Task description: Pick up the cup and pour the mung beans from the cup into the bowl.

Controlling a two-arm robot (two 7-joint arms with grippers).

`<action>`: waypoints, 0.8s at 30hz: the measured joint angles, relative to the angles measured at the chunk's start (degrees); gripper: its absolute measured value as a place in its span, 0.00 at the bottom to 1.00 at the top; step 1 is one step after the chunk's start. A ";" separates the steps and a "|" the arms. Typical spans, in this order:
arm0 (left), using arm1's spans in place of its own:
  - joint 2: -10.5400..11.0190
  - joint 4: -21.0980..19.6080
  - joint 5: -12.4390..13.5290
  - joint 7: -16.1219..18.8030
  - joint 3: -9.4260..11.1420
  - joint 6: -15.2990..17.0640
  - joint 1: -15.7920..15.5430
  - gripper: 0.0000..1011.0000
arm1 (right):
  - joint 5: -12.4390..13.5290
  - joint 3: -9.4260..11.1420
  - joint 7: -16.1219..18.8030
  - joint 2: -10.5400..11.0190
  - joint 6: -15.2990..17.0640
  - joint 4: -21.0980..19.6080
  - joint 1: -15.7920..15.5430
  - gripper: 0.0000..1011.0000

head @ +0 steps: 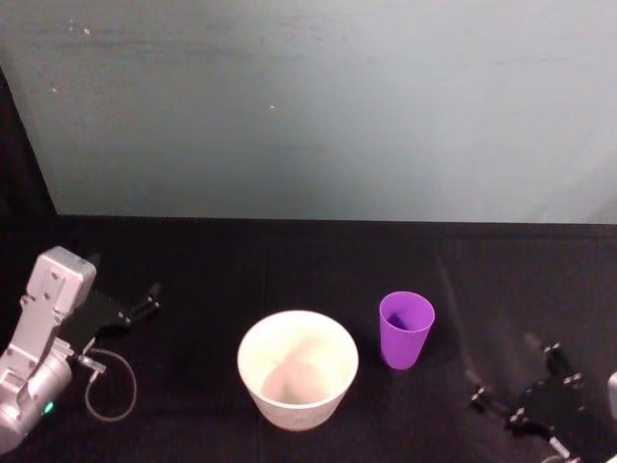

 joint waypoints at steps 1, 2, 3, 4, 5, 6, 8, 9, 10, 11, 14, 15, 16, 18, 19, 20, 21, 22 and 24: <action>0.00 0.00 0.00 0.00 0.00 0.00 0.00 0.99 | 0.19 -0.19 0.54 -0.35 -0.18 0.28 0.17 0.99; 0.00 0.00 0.00 0.00 0.00 0.00 0.00 0.99 | 0.57 -0.57 1.52 -1.12 -0.54 0.91 0.60 0.99; 0.00 0.00 0.00 0.00 0.00 0.00 0.00 0.99 | 0.57 -0.57 1.52 -1.12 -0.54 0.91 0.60 0.99; 0.00 0.00 0.00 0.00 0.00 0.00 0.00 0.99 | 0.94 -0.91 2.48 -1.93 -0.85 1.64 1.13 0.99; 0.00 0.00 0.00 0.00 0.00 0.00 0.00 0.99 | 1.08 -1.08 2.93 -2.31 -0.94 2.02 1.40 0.99; 0.00 0.00 0.00 0.00 0.00 0.00 0.00 0.99 | 1.36 -1.39 3.83 -2.94 -0.99 2.64 2.02 0.99; 0.00 0.00 0.00 0.00 0.00 0.00 0.00 0.99 | 1.53 -1.73 4.72 -3.65 -0.98 3.28 2.77 0.99; 0.00 0.00 0.00 0.00 0.00 0.00 0.00 0.99 | 1.66 -1.86 5.14 -4.00 -0.92 3.64 3.14 0.99; 0.00 0.00 0.00 0.00 0.00 0.00 0.00 0.99 | 1.79 -1.98 5.54 -4.33 -0.82 3.99 3.51 0.99; 0.00 0.00 0.00 0.00 0.00 0.00 0.00 0.99 | 2.17 -2.12 6.36 -5.02 -0.65 4.73 4.25 0.99; 0.00 0.00 0.00 0.00 0.00 0.00 0.00 0.99 | 3.61 -2.21 8.08 -6.57 -0.25 6.52 5.76 0.99; 0.00 0.00 0.00 0.00 0.00 0.00 0.00 0.99 | 4.02 -2.21 8.54 -6.98 -0.06 6.99 6.13 0.99; 0.00 0.00 0.00 0.00 0.00 0.00 0.00 0.99 | 4.89 -2.22 9.42 -7.81 0.33 7.86 6.85 0.99; 0.00 0.00 0.00 0.00 0.00 0.00 0.00 0.99 | 5.53 -2.22 10.20 -8.56 0.73 8.80 7.63 0.99; 0.00 0.00 0.00 0.00 0.00 0.00 0.00 0.99 | 5.83 -2.23 10.59 -8.89 0.97 9.16 7.99 0.99; 0.00 0.00 0.00 0.00 0.00 0.00 0.00 0.99 | 6.13 -2.30 11.18 -9.55 1.49 9.78 8.73 0.99; 0.00 0.00 0.00 0.00 0.00 0.00 0.00 0.99 | 6.14 -2.34 11.35 -9.80 1.74 10.02 9.07 0.99; 0.00 0.00 0.00 0.00 0.00 0.00 0.00 0.99 | 6.14 -2.36 11.44 -10.01 1.95 10.23 9.35 0.99; 0.00 0.00 0.00 0.00 0.00 0.00 0.00 0.99 | 6.08 -2.37 11.72 -10.72 2.75 10.94 10.29 0.99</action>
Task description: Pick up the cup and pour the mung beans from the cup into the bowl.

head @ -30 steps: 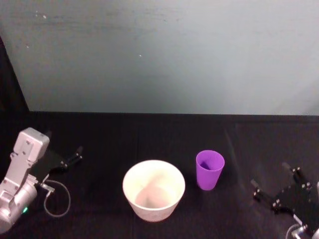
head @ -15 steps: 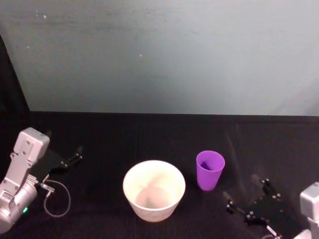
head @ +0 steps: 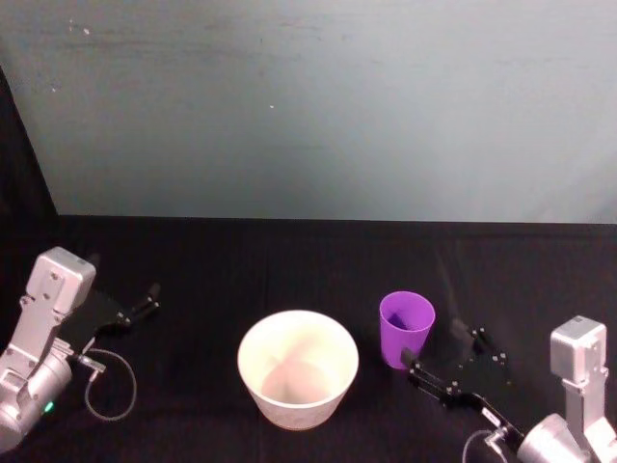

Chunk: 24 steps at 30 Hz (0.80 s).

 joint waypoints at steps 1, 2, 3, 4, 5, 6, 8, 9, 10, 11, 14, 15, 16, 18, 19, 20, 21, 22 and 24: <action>0.00 0.00 0.00 0.00 0.00 0.00 0.00 0.99 | -0.11 0.00 0.01 -0.23 0.24 0.20 0.29 0.99; 0.00 0.00 0.00 0.00 0.00 0.00 0.00 0.99 | -0.33 0.04 0.02 -0.63 0.69 0.56 0.83 0.99; 0.00 0.00 0.00 0.00 0.00 0.00 0.00 0.99 | -0.42 0.07 0.04 -0.84 0.87 0.76 1.11 0.99; 0.00 0.00 0.00 0.00 0.00 0.00 0.00 0.99 | -0.65 0.12 0.08 -1.18 1.21 1.12 1.55 0.99; 0.00 0.00 0.00 0.00 0.00 0.00 0.00 0.99 | -0.76 0.15 0.11 -1.38 1.41 1.36 1.80 0.99; 0.00 0.00 0.00 0.00 0.00 0.00 0.00 0.99 | -0.86 0.18 0.15 -1.57 1.60 1.58 2.05 0.99; 0.00 0.00 0.00 0.00 0.00 0.00 0.00 0.99 | -1.26 0.20 0.22 -1.92 1.99 2.02 2.57 0.99; 0.00 0.00 0.00 0.00 0.00 0.00 0.00 0.99 | -1.69 0.18 0.26 -2.26 2.38 2.50 3.15 0.99; 0.00 0.00 0.00 0.00 0.00 0.00 0.00 0.99 | -1.88 0.17 0.28 -2.40 2.56 2.68 3.40 0.99; 0.00 0.00 0.00 0.00 0.00 0.00 0.00 0.99 | -2.08 0.14 0.33 -2.56 2.76 2.91 3.70 0.99; 0.00 0.00 0.00 0.00 0.00 0.00 0.00 0.99 | -2.69 0.11 0.80 -3.43 3.57 4.17 4.94 0.99; 0.00 0.00 0.00 0.00 0.00 0.00 0.00 0.99 | -2.74 0.12 0.89 -3.59 3.65 4.39 5.10 0.99; 0.00 0.00 0.00 0.00 0.00 0.00 0.00 0.99 | -2.77 0.14 1.11 -3.82 3.76 4.73 5.34 0.99; 0.00 0.00 0.00 0.00 0.00 0.00 0.00 0.99 | -2.68 0.24 1.78 -4.42 3.98 5.58 5.88 0.99; 0.00 0.00 0.00 0.00 0.00 0.00 0.00 0.99 | -2.68 0.24 1.78 -4.42 3.98 5.58 5.88 0.99; 0.00 0.00 0.00 0.00 0.00 0.00 0.00 0.99 | -2.41 0.34 2.28 -4.82 4.09 6.18 6.17 0.99; 0.00 0.00 0.00 0.00 0.00 0.00 0.00 0.99 | -2.29 0.38 2.57 -5.02 4.14 6.47 6.30 0.99; 0.00 0.00 0.00 0.00 0.00 0.00 0.00 0.99 | -2.11 0.50 3.01 -5.41 4.17 6.98 6.52 0.99; 0.00 0.00 0.00 0.00 0.00 0.00 0.00 0.99 | -2.08 0.63 3.36 -5.74 4.16 7.31 6.69 0.99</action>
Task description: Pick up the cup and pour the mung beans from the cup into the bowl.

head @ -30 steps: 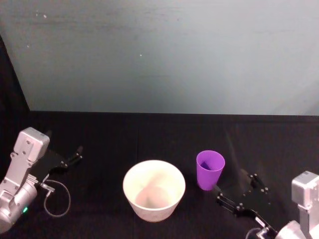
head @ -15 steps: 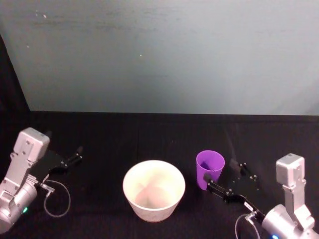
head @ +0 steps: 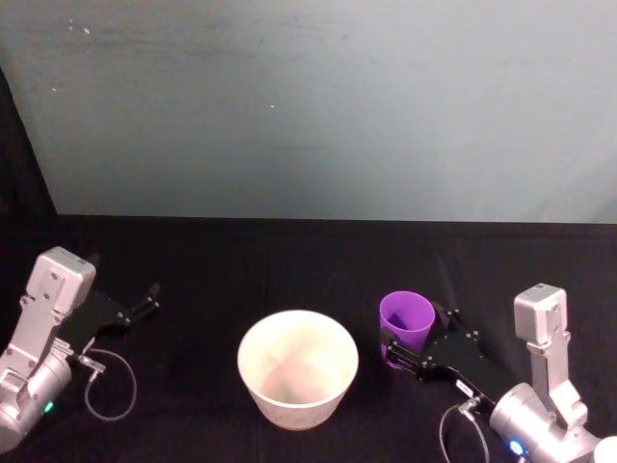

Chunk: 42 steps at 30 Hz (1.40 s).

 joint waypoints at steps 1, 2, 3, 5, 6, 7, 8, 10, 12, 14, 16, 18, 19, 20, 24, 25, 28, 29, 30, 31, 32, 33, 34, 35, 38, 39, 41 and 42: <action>0.00 0.00 0.00 0.00 0.00 0.00 0.00 0.99 | 0.00 0.06 0.16 -0.15 -0.02 0.15 0.08 0.99; 0.00 0.00 0.00 0.00 0.00 0.00 0.00 0.99 | -0.03 0.14 0.42 -0.42 -0.05 0.40 0.23 0.99; 0.00 0.00 0.00 0.00 0.00 0.00 0.00 0.99 | -0.05 0.18 0.58 -0.56 -0.07 0.54 0.35 0.99; 0.00 0.00 0.00 0.00 0.00 0.00 0.00 0.99 | -0.25 0.27 0.85 -0.94 -0.09 0.92 0.65 0.99; 0.00 0.00 0.00 0.00 0.00 0.00 0.00 0.99 | -0.37 0.30 0.96 -1.06 -0.10 1.06 0.75 0.99; 0.00 0.00 0.00 0.00 0.00 0.00 0.00 0.99 | -0.48 0.33 1.02 -1.19 -0.11 1.19 0.85 0.99; 0.00 0.00 0.00 0.00 0.00 0.00 0.00 0.99 | -0.70 0.43 1.10 -1.49 -0.12 1.50 1.08 0.99; 0.00 0.00 0.00 0.00 0.00 0.00 0.00 0.99 | -1.00 0.52 1.12 -1.76 -0.16 1.77 1.27 0.99; 0.00 0.00 0.00 0.00 0.00 0.00 0.00 0.99 | -1.67 0.61 1.05 -2.15 -0.23 2.16 1.53 0.99; 0.00 0.00 0.00 0.00 0.00 0.00 0.00 0.99 | -1.77 0.64 1.03 -2.19 -0.26 2.22 1.57 0.99; 0.00 0.00 0.00 0.00 0.00 0.00 0.00 0.99 | -1.74 0.64 1.03 -2.17 -0.28 2.20 1.57 0.99; 0.00 0.00 0.00 0.00 0.00 0.00 0.00 0.99 | -1.70 0.63 1.03 -2.13 -0.29 2.17 1.55 0.99; 0.00 0.00 0.00 0.00 0.00 0.00 0.00 0.99 | -1.69 0.63 1.03 -2.12 -0.29 2.15 1.54 0.99; 0.00 0.00 0.00 0.00 0.00 0.00 0.00 0.99 | -1.68 0.63 1.03 -2.11 -0.29 2.14 1.53 0.99; 0.00 0.00 0.00 0.00 0.00 0.00 0.00 0.99 | -1.58 0.62 1.03 -2.04 -0.29 2.05 1.47 0.99; 0.00 0.00 0.00 0.00 0.00 0.00 0.00 0.99 | -1.55 0.61 1.03 -2.04 -0.29 2.04 1.46 0.99; 0.00 0.00 0.00 0.00 0.00 0.00 0.00 0.99 | -1.47 0.60 1.01 -2.00 -0.29 1.99 1.44 0.98; 0.00 0.00 0.00 0.00 0.00 0.00 0.00 0.99 | -1.46 0.59 1.00 -1.99 -0.29 1.99 1.44 0.97; 0.00 0.00 0.00 0.00 0.00 0.00 0.00 0.99 | -1.45 0.59 1.00 -1.99 -0.29 1.98 1.43 0.96; 0.00 0.00 0.00 0.00 0.00 0.00 0.00 0.99 | -1.44 0.58 0.99 -1.98 -0.29 1.96 1.43 0.92; 0.00 0.00 0.00 0.00 0.00 0.00 0.00 0.99 | -1.43 0.57 0.98 -1.98 -0.29 1.96 1.43 0.91; 0.00 0.00 0.00 0.00 0.00 0.00 0.00 0.99 | -1.43 0.57 0.98 -1.98 -0.29 1.95 1.42 0.90; 0.00 0.00 0.00 0.00 0.00 0.00 0.00 0.99 | -1.42 0.57 0.97 -1.98 -0.29 1.94 1.42 0.84; 0.00 0.00 0.00 0.00 0.00 0.00 0.00 0.99 | -1.42 0.56 0.96 -1.97 -0.29 1.94 1.41 0.83; 0.00 0.00 0.00 0.00 0.00 0.00 0.00 0.99 | -1.40 0.56 0.96 -1.95 -0.29 1.92 1.40 0.78; 0.00 0.00 0.00 0.00 0.00 0.00 0.00 0.99 | -1.39 0.55 0.96 -1.95 -0.29 1.92 1.39 0.78; 0.00 0.00 0.00 0.00 0.00 0.00 0.00 0.99 | -1.38 0.56 0.96 -1.93 -0.29 1.90 1.38 0.76; 0.00 0.00 0.00 0.00 0.00 0.00 0.00 0.99 | -1.38 0.56 0.96 -1.93 -0.29 1.89 1.38 0.76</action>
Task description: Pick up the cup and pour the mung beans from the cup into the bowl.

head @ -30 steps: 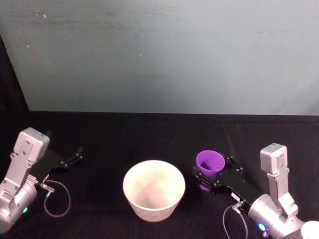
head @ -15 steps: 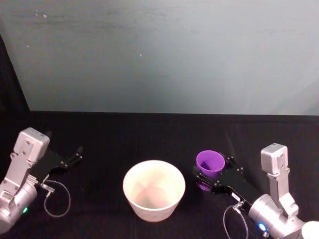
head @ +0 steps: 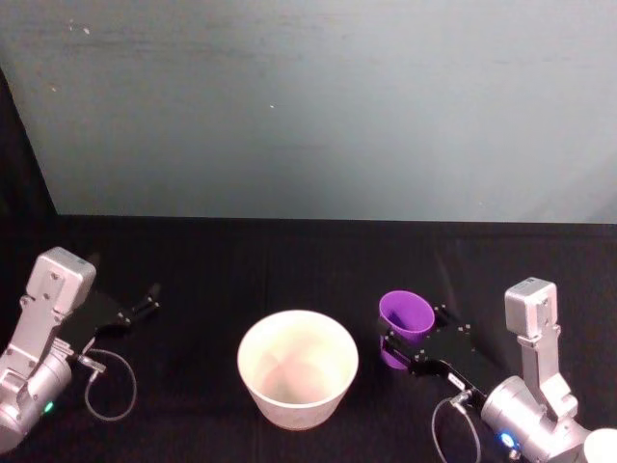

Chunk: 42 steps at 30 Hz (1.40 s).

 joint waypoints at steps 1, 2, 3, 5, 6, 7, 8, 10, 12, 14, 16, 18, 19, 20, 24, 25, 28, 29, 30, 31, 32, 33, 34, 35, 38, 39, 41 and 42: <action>0.00 0.00 0.00 0.00 0.00 0.00 0.00 0.99 | 0.01 0.00 0.00 0.00 0.00 -0.01 -0.01 0.75; 0.00 0.00 0.00 0.00 0.00 0.00 0.00 0.99 | 0.01 0.00 0.00 0.01 0.00 -0.02 -0.01 0.75; 0.00 0.00 0.00 0.00 0.00 0.00 0.00 0.99 | 0.02 0.00 0.00 0.02 0.00 -0.02 -0.02 0.75; 0.00 0.00 0.00 0.00 0.00 0.00 0.00 0.99 | 0.03 0.00 0.00 0.02 0.00 -0.03 -0.02 0.74; 0.00 0.00 0.00 0.00 0.00 0.00 0.00 0.99 | 0.04 0.00 0.00 0.03 0.00 -0.03 -0.03 0.73; 0.00 0.00 0.00 0.00 0.00 0.00 0.00 0.99 | 0.04 0.00 0.01 0.03 0.00 -0.04 -0.03 0.73; 0.00 0.00 0.00 0.00 0.00 0.00 0.00 0.99 | 0.05 0.00 0.00 0.03 0.00 -0.04 -0.03 0.73; 0.00 0.00 0.00 0.00 0.00 0.00 0.00 0.99 | -0.03 0.22 0.40 0.03 -0.04 -0.63 -0.35 0.72; 0.00 0.00 0.00 0.00 0.00 0.00 0.00 0.99 | -0.14 0.42 0.54 0.03 0.05 -1.30 -0.60 0.72; 0.00 0.00 0.00 0.00 0.00 0.00 0.00 0.99 | -0.17 0.98 0.54 0.02 0.74 -2.49 -1.07 0.72; 0.00 0.00 0.00 0.00 0.00 0.00 0.00 0.99 | 0.15 1.44 0.55 0.00 1.45 -3.45 -1.36 0.72; 0.00 0.00 0.00 0.00 0.00 0.00 0.00 0.99 | 1.18 2.39 1.03 0.09 2.90 -5.38 -1.80 0.72; 0.00 0.00 0.00 0.00 0.00 0.00 0.00 0.99 | 1.56 2.71 1.20 0.17 3.40 -6.14 -1.91 0.72; 0.00 0.00 0.00 0.00 0.00 0.00 0.00 0.99 | 1.89 3.10 1.38 0.31 4.02 -7.01 -2.05 0.72; 0.00 0.00 0.00 0.00 0.00 0.00 0.00 0.99 | 3.41 4.90 1.88 1.93 8.87 -13.70 -2.34 0.72; 0.00 0.00 0.00 0.00 0.00 0.00 0.00 0.99 | 3.59 5.12 1.89 2.32 9.75 -14.84 -2.31 0.72; 0.00 0.00 0.00 0.00 0.00 0.00 0.00 0.99 | 4.12 5.90 1.83 4.16 13.93 -19.70 -1.72 0.72; 0.00 0.00 0.00 0.00 0.00 0.00 0.00 0.99 | 4.57 6.30 1.41 5.04 16.66 -21.99 -1.35 0.72; 0.00 0.00 0.00 0.00 0.00 0.00 0.00 0.99 | 4.88 6.53 1.12 5.45 18.01 -23.07 -1.15 0.72; 0.00 0.00 0.00 0.00 0.00 0.00 0.00 0.99 | 5.20 6.80 0.88 5.93 19.40 -24.28 -0.91 0.72; 0.00 0.00 0.00 0.00 0.00 0.00 0.00 0.99 | 5.86 7.27 0.34 6.68 21.72 -26.07 -0.48 0.72; 0.00 0.00 0.00 0.00 0.00 0.00 0.00 0.99 | 5.86 7.27 0.34 6.68 21.72 -26.07 -0.48 0.72; 0.00 0.00 0.00 0.00 0.00 0.00 0.00 0.99 | 6.48 7.71 -0.17 7.41 23.73 -27.72 0.03 0.72; 0.00 0.00 0.00 0.00 0.00 0.00 0.00 0.99 | 6.79 7.93 -0.37 7.76 24.58 -28.48 0.25 0.72; 0.00 0.00 0.00 0.00 0.00 0.00 0.00 0.99 | 7.75 8.61 -1.07 9.03 26.98 -31.03 1.08 0.72; 0.00 0.00 0.00 0.00 0.00 0.00 0.00 0.99 | 7.96 8.77 -1.18 9.31 27.41 -31.50 1.26 0.72; 0.00 0.00 0.00 0.00 0.00 0.00 0.00 0.99 | 8.70 9.27 -1.52 10.02 28.47 -32.81 1.79 0.72; 0.00 0.00 0.00 0.00 0.00 0.00 0.00 0.99 | 9.13 9.56 -1.74 10.44 29.05 -33.48 2.05 0.72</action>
